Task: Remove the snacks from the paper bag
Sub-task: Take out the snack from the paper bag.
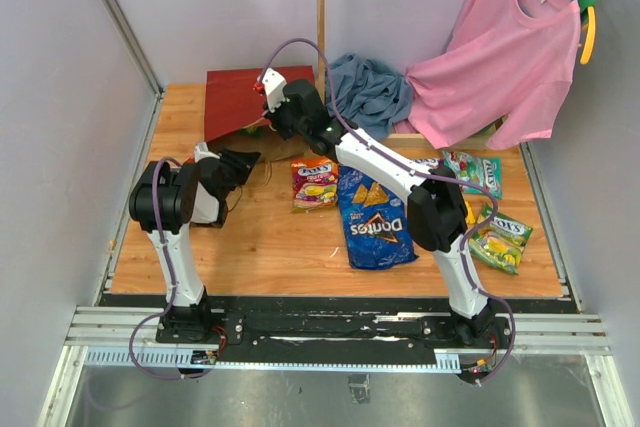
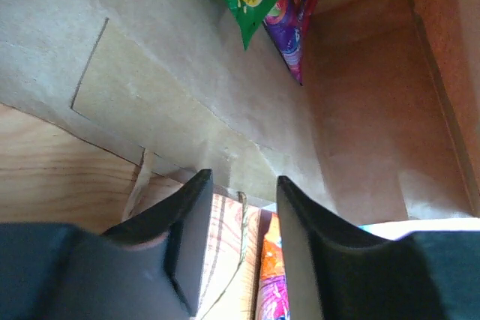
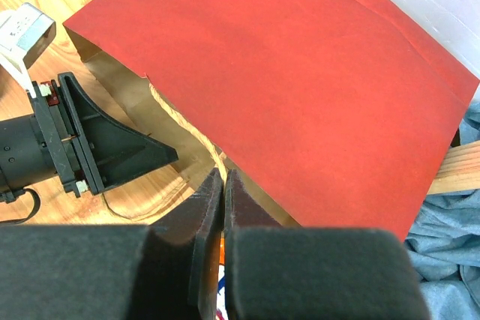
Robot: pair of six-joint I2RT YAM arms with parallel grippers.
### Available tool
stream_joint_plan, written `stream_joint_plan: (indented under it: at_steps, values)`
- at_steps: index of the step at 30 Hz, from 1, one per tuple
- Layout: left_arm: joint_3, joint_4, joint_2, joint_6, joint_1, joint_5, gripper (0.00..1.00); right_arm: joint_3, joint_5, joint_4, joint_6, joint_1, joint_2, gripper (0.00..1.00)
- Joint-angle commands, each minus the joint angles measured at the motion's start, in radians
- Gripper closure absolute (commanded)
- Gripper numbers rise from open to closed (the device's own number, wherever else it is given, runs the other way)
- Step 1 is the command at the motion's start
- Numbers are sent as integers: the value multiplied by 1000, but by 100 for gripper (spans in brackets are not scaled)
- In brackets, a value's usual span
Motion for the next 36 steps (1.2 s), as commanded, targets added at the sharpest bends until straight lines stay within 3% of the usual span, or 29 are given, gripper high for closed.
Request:
stream_joint_plan:
  at_steps: [1, 4, 10, 21, 29, 36]
  values:
    - [26, 119, 16, -45, 5, -42, 52, -5, 13, 28, -11, 2, -42, 99]
    - [40, 75, 5, -31, 5, -87, 47, -2, 13, 27, -5, 2, -36, 99]
    - [89, 18, 40, -47, 5, -150, 47, 9, 8, 26, 6, 4, -27, 99]
    - [142, 84, 112, -125, 5, -200, 48, 14, 33, 62, 98, 9, -33, 99]
    - [144, 105, 110, -139, 4, -213, 49, 261, 101, -30, 43, 84, 112, 99]
    - [148, 129, 137, -156, -1, -227, 49, 291, 102, -34, 44, 92, 143, 99]
